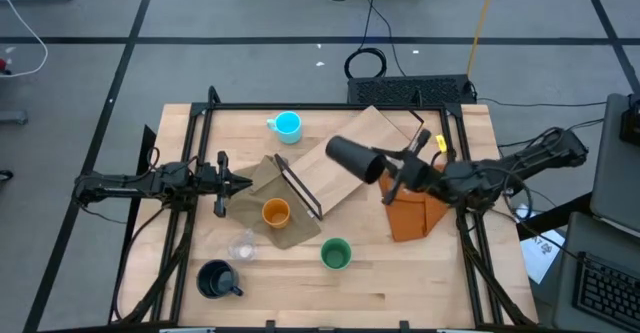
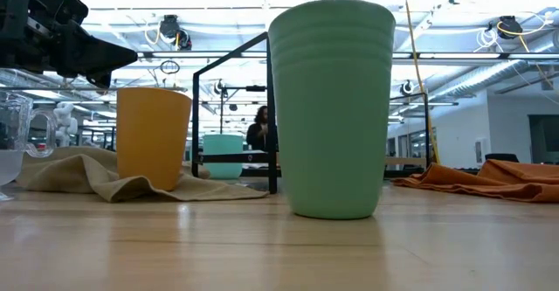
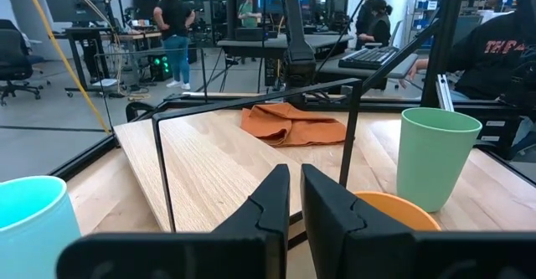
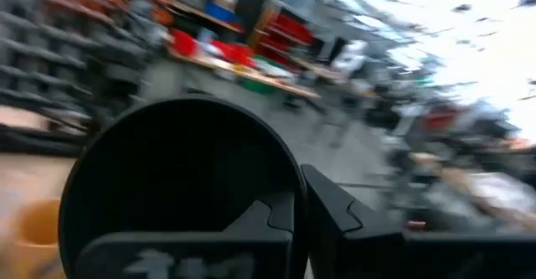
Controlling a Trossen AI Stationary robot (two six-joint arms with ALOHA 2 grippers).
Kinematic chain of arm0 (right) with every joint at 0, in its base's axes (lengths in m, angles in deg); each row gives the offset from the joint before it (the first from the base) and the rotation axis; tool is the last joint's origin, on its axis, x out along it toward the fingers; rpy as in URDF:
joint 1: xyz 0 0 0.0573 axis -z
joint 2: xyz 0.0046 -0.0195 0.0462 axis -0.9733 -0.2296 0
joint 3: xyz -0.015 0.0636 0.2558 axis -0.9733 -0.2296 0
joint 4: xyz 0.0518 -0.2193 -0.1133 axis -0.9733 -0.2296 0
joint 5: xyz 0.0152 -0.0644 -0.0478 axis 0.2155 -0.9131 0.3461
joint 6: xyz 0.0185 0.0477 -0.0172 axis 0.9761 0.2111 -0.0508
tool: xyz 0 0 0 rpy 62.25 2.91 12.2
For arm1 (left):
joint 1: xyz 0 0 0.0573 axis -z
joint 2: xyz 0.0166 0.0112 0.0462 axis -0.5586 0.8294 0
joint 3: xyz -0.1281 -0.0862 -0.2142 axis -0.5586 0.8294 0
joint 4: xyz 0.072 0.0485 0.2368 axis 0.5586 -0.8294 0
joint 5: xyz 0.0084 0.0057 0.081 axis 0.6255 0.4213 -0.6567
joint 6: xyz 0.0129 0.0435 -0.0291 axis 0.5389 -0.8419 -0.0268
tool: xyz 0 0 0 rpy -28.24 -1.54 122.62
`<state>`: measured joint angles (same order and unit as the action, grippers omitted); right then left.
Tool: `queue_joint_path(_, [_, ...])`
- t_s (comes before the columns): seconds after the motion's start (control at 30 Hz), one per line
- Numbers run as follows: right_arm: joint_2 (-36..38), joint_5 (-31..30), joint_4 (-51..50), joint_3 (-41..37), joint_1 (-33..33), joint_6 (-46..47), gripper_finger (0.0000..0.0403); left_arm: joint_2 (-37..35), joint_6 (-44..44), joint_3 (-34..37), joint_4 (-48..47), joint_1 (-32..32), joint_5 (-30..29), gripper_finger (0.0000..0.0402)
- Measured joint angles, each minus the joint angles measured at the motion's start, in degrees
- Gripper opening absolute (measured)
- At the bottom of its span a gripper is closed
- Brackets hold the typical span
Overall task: Stack small to large cups/mugs on shelf
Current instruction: Put the black cup on the shelf
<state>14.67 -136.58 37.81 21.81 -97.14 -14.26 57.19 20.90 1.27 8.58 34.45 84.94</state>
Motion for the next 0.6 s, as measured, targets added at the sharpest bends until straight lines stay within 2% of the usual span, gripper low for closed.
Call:
queue_joint_path(0.23, [3.45, 10.54, -7.56, 0.0, 0.52, 11.94, 0.0, 0.0, 0.0, 0.0, 0.0, 0.0, 0.02, 0.0035])
queue_joint_path(0.6, [4.0, 10.92, -15.05, 0.0, 3.03, 18.5, 0.0, 0.0, 0.02, 0.0, 0.0, 0.02, 0.0, 0.0035])
